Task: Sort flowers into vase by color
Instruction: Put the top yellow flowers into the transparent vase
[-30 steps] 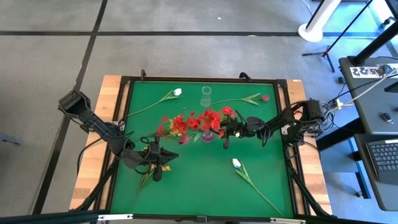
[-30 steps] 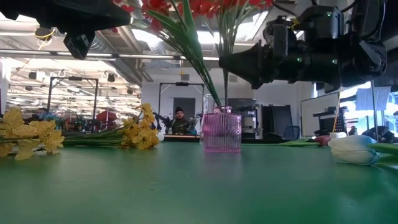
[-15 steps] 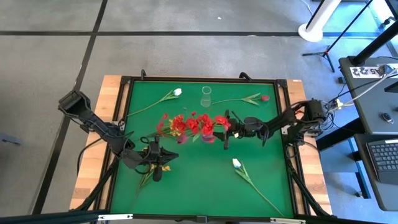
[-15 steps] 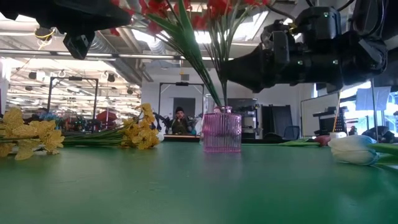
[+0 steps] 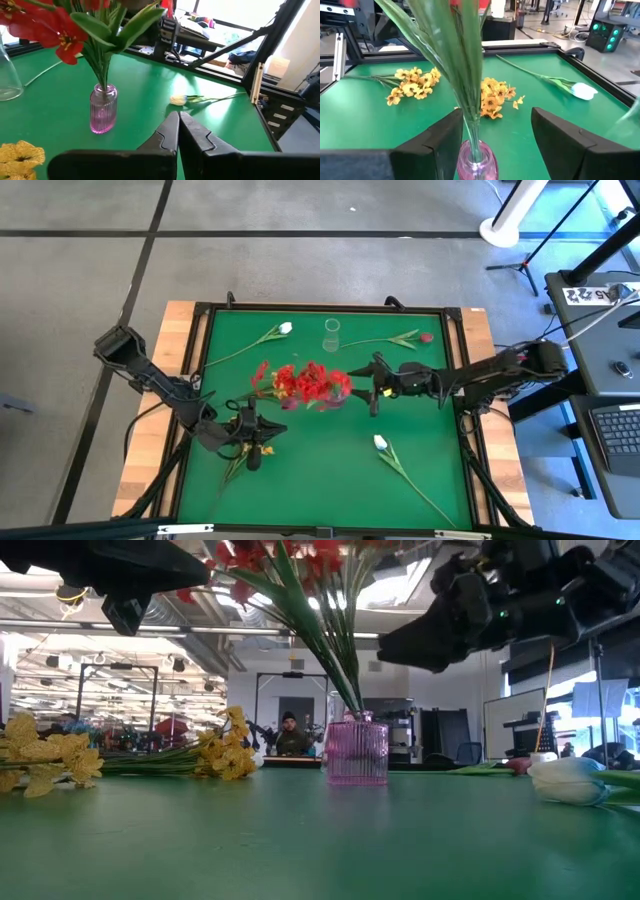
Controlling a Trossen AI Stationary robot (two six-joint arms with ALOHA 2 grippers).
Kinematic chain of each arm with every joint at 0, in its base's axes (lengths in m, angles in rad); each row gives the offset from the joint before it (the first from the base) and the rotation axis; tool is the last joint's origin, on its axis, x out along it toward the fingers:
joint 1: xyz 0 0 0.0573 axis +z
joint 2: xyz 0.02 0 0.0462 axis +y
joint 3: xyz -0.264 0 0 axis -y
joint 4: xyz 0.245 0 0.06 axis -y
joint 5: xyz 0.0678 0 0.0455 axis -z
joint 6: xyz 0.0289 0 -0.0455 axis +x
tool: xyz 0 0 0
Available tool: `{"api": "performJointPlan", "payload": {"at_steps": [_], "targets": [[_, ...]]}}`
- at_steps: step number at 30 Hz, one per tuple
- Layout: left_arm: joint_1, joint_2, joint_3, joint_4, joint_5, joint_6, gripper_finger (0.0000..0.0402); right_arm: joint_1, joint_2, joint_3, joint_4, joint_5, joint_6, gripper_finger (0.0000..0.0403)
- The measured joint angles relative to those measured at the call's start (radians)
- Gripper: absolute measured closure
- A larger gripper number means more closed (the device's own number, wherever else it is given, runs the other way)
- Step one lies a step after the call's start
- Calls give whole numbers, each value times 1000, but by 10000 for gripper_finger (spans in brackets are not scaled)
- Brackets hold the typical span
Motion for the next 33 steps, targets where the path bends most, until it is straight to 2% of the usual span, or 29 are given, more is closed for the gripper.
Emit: {"api": "performJointPlan", "payload": {"at_steps": [4,9,13,16,20,25,33], "targets": [[-31,0,0,0,-21,25,401,0,-99,0,-122,0,0,169],[-86,-30,0,-43,-186,57,401,0,-208,0,-240,0,2,169],[-122,-121,1,-129,-243,68,401,0,-280,0,-298,0,2,168],[-128,-190,18,-211,-357,55,401,0,-325,0,-327,10,3,168],[-104,-277,81,-386,-391,83,401,0,-360,-1,-337,19,3,168],[-27,-372,194,-695,-418,75,401,0,-367,-1,-344,18,3,168],[190,-453,459,-1150,-379,70,401,0,-367,-1,-358,19,-22,168]]}}
